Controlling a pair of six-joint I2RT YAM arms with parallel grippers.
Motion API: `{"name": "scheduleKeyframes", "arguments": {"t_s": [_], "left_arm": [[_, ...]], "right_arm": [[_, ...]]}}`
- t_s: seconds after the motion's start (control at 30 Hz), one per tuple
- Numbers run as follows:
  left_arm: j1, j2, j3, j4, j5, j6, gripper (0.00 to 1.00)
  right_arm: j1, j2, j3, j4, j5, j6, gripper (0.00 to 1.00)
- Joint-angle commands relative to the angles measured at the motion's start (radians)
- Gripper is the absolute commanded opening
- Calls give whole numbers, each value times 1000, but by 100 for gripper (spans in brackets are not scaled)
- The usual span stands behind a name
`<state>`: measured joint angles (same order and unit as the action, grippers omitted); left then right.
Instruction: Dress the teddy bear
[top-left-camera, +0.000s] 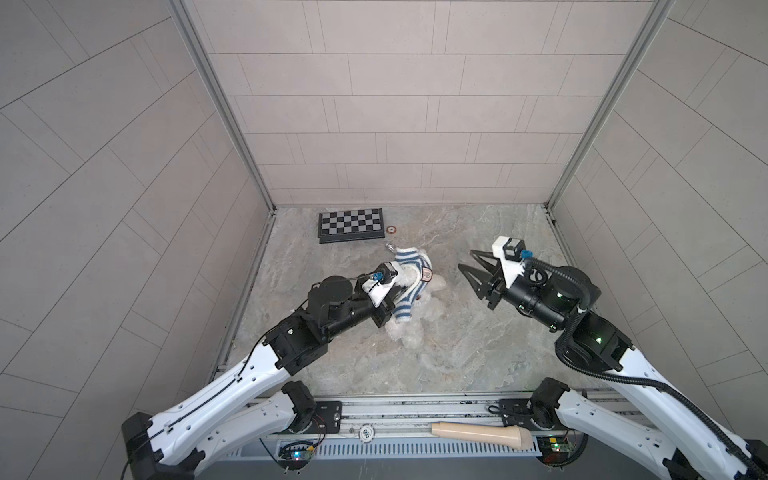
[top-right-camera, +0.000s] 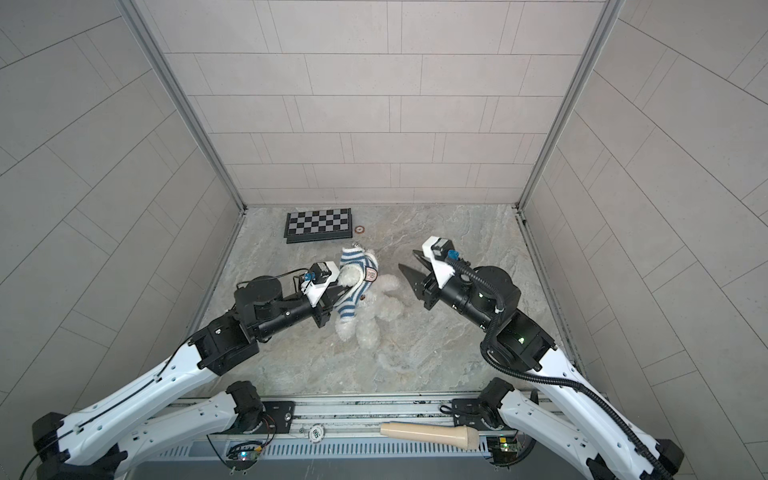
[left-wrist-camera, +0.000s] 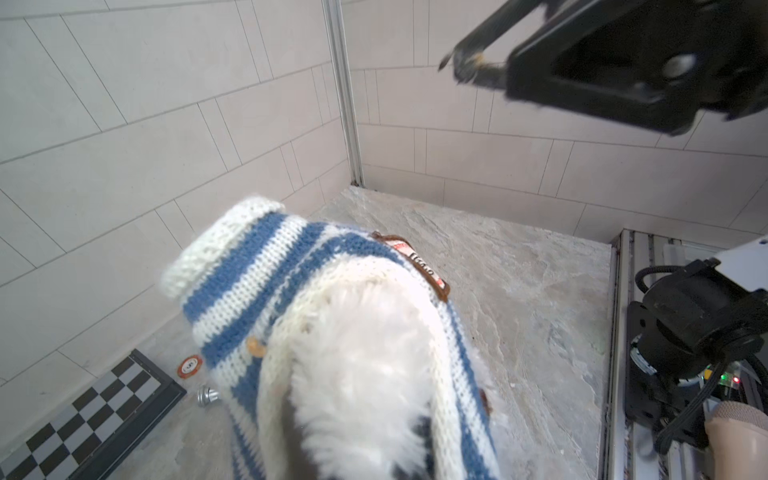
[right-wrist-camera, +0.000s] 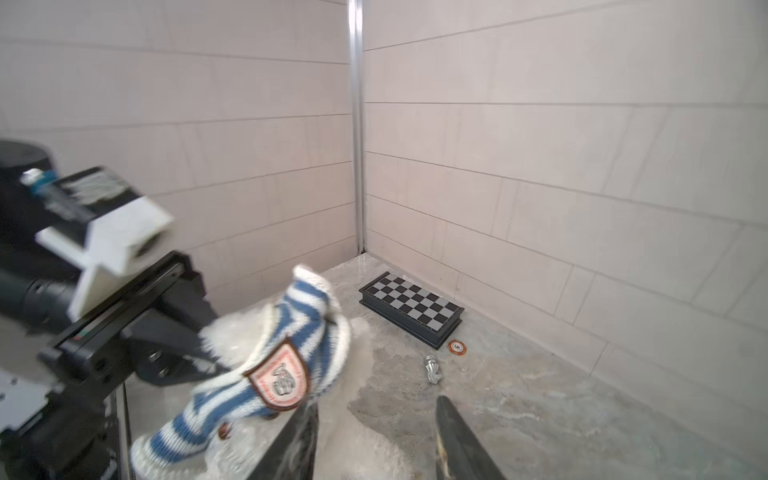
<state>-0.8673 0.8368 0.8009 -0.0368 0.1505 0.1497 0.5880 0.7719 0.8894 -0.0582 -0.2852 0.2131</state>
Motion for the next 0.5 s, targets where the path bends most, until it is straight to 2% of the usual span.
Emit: {"name": "scheduleKeyframes", "arguments": {"t_s": [0.0,0.13,0.47], "left_arm": [[-41,-5,-26,203,-58,25,0],[-89,3,-62,224,-106,70,0],[-101,26,-127,252,-115,81,0]], "right_arm": [[-77,35,-44,142,-176,401,44],[-83,89,-35,178,-272,452,41],[-80,160,-80,210,-386,485,34]]}}
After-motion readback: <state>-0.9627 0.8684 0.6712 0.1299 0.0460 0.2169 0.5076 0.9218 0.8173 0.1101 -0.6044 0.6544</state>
